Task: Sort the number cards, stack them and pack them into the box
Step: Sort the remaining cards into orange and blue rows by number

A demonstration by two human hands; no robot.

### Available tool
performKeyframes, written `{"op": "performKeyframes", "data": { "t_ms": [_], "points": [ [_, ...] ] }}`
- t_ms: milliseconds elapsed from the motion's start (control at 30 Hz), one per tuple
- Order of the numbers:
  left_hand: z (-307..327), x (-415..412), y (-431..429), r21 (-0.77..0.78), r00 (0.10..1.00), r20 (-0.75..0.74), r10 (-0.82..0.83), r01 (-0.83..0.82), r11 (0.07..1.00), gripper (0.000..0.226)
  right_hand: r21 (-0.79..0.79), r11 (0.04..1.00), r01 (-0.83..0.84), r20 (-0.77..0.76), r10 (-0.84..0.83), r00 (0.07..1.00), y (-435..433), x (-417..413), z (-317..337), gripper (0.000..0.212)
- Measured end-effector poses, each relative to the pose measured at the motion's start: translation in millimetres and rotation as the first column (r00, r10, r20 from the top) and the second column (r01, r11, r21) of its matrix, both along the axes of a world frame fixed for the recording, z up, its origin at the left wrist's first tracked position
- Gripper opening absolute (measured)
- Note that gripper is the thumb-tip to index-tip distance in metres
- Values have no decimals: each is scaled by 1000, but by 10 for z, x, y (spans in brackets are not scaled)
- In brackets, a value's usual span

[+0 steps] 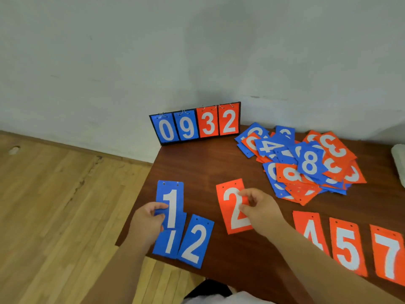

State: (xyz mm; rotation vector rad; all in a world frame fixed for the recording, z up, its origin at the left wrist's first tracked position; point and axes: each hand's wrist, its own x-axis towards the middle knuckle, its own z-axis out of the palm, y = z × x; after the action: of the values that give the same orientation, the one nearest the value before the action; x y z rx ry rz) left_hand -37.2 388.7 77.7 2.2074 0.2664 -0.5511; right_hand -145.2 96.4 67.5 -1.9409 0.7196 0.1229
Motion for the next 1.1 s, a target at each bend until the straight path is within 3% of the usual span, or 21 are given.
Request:
{"op": "performKeyframes", "data": {
  "t_ms": [433, 600, 933, 1000, 1100],
  "points": [
    [-803, -150, 413, 236, 950, -120, -289, 310, 921, 32, -17, 999, -38, -182, 35, 983, 707, 330, -469, 26],
    [-876, -153, 316, 439, 897, -142, -418, 436, 785, 32, -33, 999, -3, -230, -4, 973, 767, 416, -618, 27],
    [-857, -51, 345, 493, 851, -104, -514, 493, 717, 34, -5, 964, 265, -130, -263, 956, 710, 865, -786, 25],
    [-865, -42, 350, 513, 838, -86, -539, 501, 697, 42, -59, 966, 253, -144, -259, 955, 728, 939, -834, 28],
    [-907, -5, 349, 527, 820, -82, -567, 518, 674, 56, -302, 949, 87, -227, -160, 961, 770, 928, -954, 34]
  ]
}}
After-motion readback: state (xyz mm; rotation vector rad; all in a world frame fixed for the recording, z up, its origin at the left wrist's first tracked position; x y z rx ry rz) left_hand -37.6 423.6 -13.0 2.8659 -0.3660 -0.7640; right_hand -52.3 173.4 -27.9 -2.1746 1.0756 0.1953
